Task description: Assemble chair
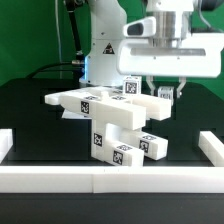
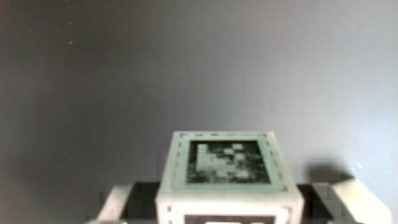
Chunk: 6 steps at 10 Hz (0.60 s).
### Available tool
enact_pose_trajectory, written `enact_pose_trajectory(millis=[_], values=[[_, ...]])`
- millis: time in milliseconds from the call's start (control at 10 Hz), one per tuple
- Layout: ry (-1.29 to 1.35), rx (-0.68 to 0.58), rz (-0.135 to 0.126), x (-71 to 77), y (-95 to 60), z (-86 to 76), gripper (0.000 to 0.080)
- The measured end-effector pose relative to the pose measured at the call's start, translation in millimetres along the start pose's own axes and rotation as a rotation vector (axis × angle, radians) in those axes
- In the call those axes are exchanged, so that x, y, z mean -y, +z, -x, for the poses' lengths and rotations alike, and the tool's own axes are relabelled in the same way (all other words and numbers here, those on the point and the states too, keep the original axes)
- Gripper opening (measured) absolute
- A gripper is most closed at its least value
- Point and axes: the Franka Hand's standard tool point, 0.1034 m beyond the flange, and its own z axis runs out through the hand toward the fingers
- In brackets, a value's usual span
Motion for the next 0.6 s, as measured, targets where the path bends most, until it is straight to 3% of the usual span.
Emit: enact_pose_trajectory(millis=[200,300,400,600], values=[[0.032,0.009,-0.038,-5.1,-22.7,-8.8,0.0287],[0.031,0.025,-0.061,-10.1,-44.5,-17.3,0.0287],[0.04,0.016,-0.071,-12.3,-51.7,-23.9,0.0287],[0.034,0.023,-0.049,-15.4,-40.9,-22.0,0.0287]])
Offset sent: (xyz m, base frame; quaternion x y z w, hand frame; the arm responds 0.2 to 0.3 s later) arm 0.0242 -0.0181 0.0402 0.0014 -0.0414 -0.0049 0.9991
